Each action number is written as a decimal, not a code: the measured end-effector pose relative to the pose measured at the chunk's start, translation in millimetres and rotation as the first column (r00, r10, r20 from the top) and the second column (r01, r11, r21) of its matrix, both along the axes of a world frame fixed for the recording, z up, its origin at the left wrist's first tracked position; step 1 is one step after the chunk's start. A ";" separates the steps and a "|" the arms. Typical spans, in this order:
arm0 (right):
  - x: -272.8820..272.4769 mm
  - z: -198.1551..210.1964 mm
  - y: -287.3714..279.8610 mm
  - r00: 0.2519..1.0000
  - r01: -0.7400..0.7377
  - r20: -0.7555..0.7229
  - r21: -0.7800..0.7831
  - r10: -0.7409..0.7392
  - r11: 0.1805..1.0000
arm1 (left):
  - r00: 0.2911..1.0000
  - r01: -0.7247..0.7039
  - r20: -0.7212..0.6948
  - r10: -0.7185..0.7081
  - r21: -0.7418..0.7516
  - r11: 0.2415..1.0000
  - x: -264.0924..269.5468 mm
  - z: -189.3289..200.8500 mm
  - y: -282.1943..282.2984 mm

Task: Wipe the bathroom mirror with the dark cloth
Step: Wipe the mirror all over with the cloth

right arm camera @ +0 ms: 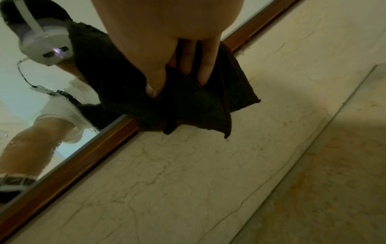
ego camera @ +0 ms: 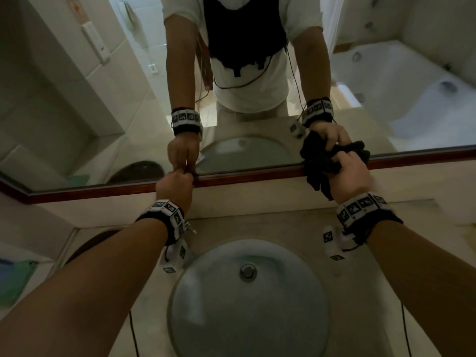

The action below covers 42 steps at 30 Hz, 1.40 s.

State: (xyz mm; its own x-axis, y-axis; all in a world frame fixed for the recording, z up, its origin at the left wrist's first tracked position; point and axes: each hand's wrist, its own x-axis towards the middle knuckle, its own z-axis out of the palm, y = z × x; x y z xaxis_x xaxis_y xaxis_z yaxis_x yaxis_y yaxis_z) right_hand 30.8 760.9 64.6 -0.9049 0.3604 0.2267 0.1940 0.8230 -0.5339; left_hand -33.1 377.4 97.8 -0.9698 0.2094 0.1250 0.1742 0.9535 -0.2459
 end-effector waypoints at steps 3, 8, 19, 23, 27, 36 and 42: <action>-0.4 1.3 1.6 1.000 0.024 0.000 -0.027 -0.024 0.999 | 1.000 -0.008 0.011 0.008 -0.008 1.000 -1.2 1.2 0.9; -7.4 -5.4 -6.7 0.992 0.124 -0.017 -0.072 -0.125 0.990 | 0.999 0.051 0.000 -0.051 0.050 0.997 -1.1 0.8 -4.6; -26.1 -25.1 -106.0 0.893 0.096 -0.443 0.010 -0.082 0.995 | 0.957 0.283 -0.104 -0.270 0.143 0.948 -13.3 -15.7 -22.5; -35.6 -24.4 -167.1 0.864 0.017 -0.502 0.112 0.042 0.994 | 0.965 0.264 -0.028 -0.262 0.110 0.958 -15.5 -13.1 -23.7; -42.7 -23.7 -207.5 0.905 -0.022 -0.418 0.129 0.075 0.991 | 0.959 0.283 -0.011 -0.284 0.121 0.951 -15.5 -13.5 -27.0; -42.2 -22.7 -205.0 0.942 -0.056 -0.320 0.151 0.103 0.987 | 0.969 0.245 -0.033 -0.244 0.055 0.968 -12.7 -10.4 -22.1; -38.3 -17.8 -194.9 0.972 -0.091 -0.201 0.174 0.125 0.981 | 0.982 0.157 -0.110 -0.152 0.043 0.987 -10.7 -17.3 -21.2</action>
